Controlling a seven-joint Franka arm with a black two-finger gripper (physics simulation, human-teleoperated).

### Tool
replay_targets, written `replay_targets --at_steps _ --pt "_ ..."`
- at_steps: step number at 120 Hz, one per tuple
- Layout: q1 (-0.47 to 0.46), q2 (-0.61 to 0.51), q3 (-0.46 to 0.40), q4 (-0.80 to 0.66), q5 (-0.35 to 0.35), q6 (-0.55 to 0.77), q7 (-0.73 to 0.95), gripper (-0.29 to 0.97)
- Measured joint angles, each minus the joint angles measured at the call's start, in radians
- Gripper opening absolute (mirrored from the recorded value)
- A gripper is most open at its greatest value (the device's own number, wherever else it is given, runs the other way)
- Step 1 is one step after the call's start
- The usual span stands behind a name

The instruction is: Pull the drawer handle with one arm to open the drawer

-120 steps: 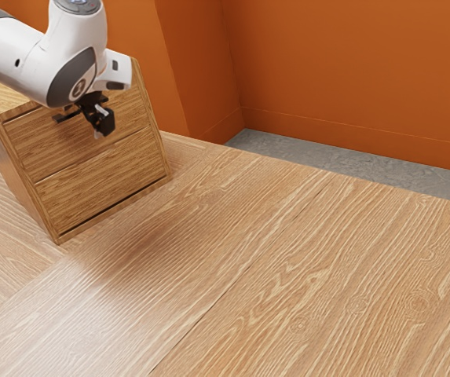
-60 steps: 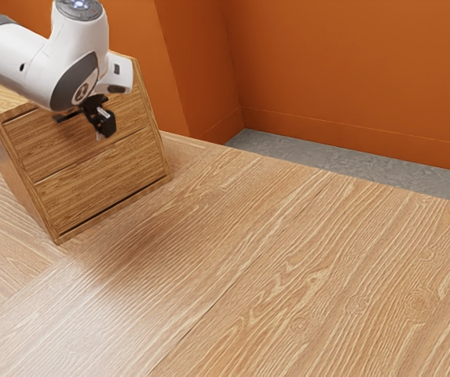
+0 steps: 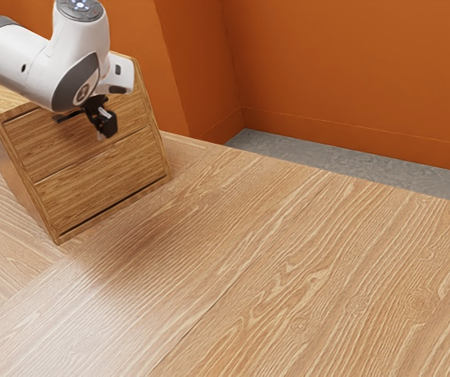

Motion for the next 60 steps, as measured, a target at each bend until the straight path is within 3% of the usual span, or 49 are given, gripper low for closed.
replay_targets --at_steps 60 --pt "-0.006 0.001 -0.001 -0.007 -0.014 0.003 0.003 0.68"
